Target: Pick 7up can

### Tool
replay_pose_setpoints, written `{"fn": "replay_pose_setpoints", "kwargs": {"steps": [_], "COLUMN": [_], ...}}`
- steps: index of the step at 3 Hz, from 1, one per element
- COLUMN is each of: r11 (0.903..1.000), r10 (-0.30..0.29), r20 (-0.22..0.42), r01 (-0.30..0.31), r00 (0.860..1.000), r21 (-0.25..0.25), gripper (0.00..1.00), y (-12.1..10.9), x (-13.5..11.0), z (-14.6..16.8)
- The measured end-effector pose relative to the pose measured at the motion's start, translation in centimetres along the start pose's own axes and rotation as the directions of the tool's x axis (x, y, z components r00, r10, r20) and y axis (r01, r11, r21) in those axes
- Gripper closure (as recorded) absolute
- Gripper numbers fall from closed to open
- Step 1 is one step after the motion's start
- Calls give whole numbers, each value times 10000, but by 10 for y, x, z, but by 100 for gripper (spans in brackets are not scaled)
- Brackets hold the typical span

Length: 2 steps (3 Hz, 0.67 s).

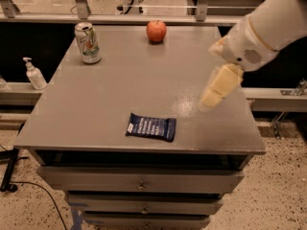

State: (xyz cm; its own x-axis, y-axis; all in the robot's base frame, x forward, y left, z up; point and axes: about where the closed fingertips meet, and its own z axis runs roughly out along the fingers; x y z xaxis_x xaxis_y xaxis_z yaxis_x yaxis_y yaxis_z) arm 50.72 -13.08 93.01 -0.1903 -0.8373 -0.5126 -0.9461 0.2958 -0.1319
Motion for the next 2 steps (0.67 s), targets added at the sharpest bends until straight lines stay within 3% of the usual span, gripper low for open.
{"fn": "replay_pose_setpoints", "kwargs": {"steps": [1, 2], "r11": [9985, 9940], "r10": [547, 1089], "r20": [2321, 4362], "r01": [-512, -919], "r00": [9712, 8932], "r21": [-209, -601], "gripper": [0, 0], "y": [-20, -30], "x": [-71, -149], "z": [41, 68]}}
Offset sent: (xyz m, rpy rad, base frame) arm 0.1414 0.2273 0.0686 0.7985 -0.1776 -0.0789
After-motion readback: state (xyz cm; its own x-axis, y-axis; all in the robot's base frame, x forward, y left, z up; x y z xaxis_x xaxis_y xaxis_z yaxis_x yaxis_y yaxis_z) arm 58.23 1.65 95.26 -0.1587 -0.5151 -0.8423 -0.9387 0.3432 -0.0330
